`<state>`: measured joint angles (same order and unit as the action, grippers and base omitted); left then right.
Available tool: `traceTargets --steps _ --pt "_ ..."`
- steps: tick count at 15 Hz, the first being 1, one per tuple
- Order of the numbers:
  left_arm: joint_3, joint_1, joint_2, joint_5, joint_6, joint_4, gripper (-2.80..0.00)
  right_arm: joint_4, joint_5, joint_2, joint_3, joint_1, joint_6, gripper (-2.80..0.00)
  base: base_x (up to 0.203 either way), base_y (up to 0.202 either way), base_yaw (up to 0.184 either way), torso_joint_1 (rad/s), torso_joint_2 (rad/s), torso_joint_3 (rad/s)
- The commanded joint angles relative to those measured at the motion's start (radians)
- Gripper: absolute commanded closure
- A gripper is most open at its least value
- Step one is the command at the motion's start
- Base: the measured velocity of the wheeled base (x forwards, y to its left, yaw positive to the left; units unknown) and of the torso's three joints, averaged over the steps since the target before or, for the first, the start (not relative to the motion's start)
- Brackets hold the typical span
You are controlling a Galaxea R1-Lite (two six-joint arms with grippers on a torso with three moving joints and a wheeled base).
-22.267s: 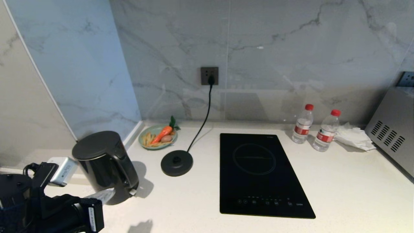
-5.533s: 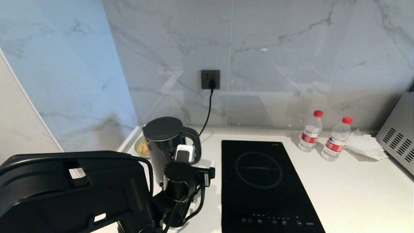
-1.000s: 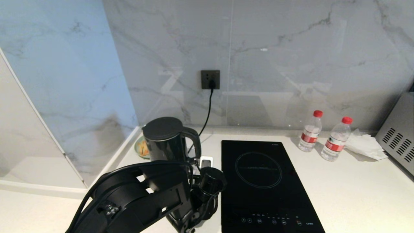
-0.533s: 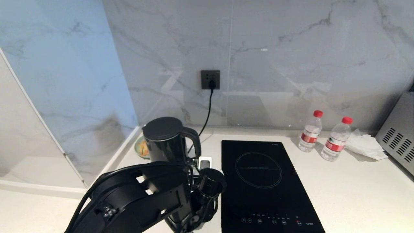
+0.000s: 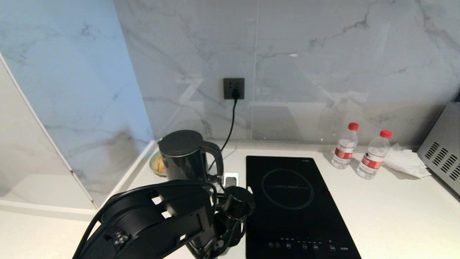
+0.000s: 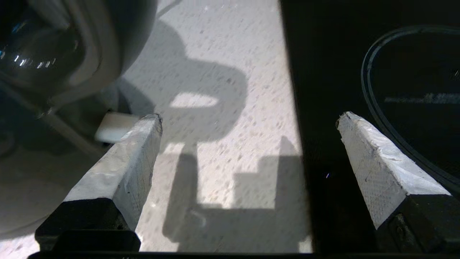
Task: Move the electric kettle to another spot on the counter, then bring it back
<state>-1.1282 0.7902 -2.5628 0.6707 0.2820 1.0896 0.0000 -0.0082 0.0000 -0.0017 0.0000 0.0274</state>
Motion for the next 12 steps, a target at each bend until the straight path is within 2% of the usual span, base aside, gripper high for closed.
traceTargets --steps 1,6,12 --pt "-0.021 -0.012 -0.017 0.007 -0.001 0.006 -2.80 0.000 0.001 0.000 0.000 0.000 0.000 0.00 0.000 0.000 0.000 0.000 0.00 0.000" --pt "-0.017 -0.039 -0.020 0.009 -0.010 0.006 -2.80 0.000 0.001 0.000 0.000 0.000 0.000 0.00 0.000 0.000 0.000 0.000 0.00 0.000" --pt "-0.013 -0.037 -0.039 0.007 -0.035 0.005 -2.80 0.000 0.001 0.000 0.000 0.000 0.000 0.00 0.000 0.000 0.000 0.000 0.00 0.000"
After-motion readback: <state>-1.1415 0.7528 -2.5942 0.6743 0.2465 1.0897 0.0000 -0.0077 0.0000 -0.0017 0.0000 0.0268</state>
